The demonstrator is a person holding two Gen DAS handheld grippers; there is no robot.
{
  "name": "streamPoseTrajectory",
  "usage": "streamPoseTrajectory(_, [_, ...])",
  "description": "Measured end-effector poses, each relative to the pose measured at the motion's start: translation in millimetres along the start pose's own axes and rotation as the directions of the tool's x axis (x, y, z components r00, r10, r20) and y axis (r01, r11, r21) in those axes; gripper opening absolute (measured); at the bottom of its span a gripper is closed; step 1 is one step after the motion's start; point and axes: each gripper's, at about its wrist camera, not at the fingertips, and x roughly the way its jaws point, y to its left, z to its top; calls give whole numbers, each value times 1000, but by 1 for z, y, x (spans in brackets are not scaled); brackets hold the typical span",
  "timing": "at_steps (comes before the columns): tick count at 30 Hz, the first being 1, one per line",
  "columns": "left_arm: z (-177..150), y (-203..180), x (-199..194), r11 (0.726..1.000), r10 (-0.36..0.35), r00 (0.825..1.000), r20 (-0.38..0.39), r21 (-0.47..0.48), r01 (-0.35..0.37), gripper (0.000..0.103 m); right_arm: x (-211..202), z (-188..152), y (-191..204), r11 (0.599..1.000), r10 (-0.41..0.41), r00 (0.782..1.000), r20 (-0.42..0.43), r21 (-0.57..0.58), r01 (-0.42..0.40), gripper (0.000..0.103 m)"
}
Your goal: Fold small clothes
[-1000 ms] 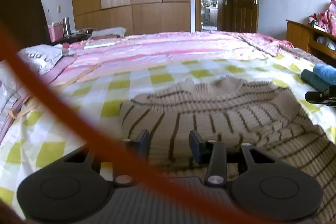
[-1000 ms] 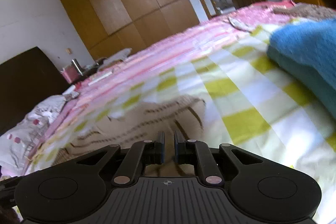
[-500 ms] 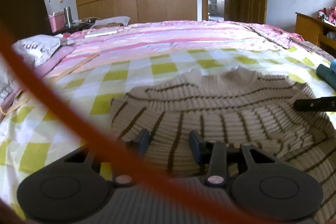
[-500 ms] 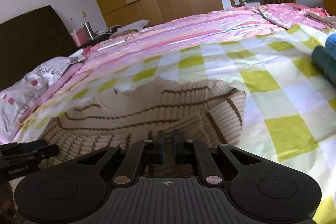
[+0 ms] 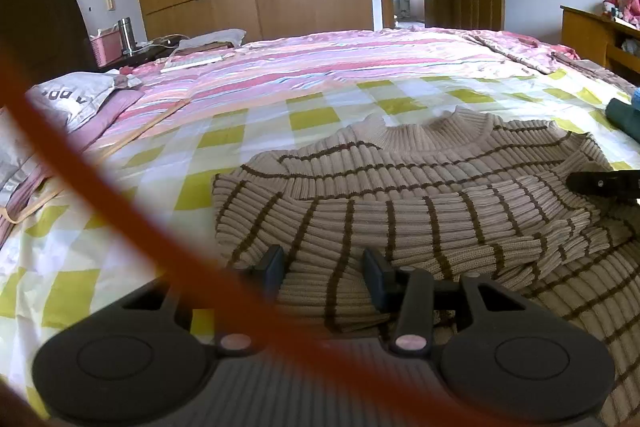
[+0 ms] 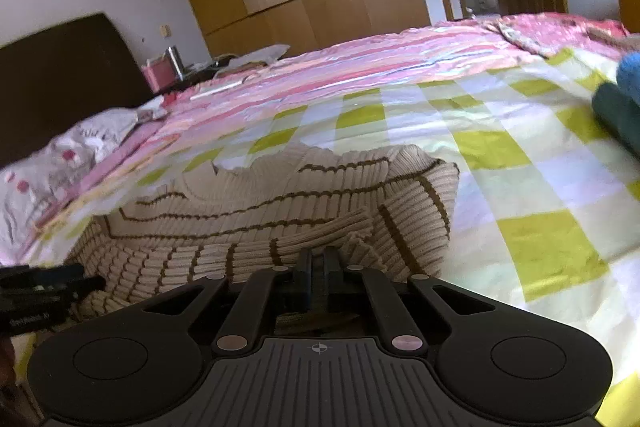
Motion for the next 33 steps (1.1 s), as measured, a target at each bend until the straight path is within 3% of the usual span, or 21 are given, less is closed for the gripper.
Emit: streamPoseTrajectory(33, [-1,-3,1,1000,20,1000,-4,-9,-20,49,1,-6,11,996,-45,999,31,-71,47,4])
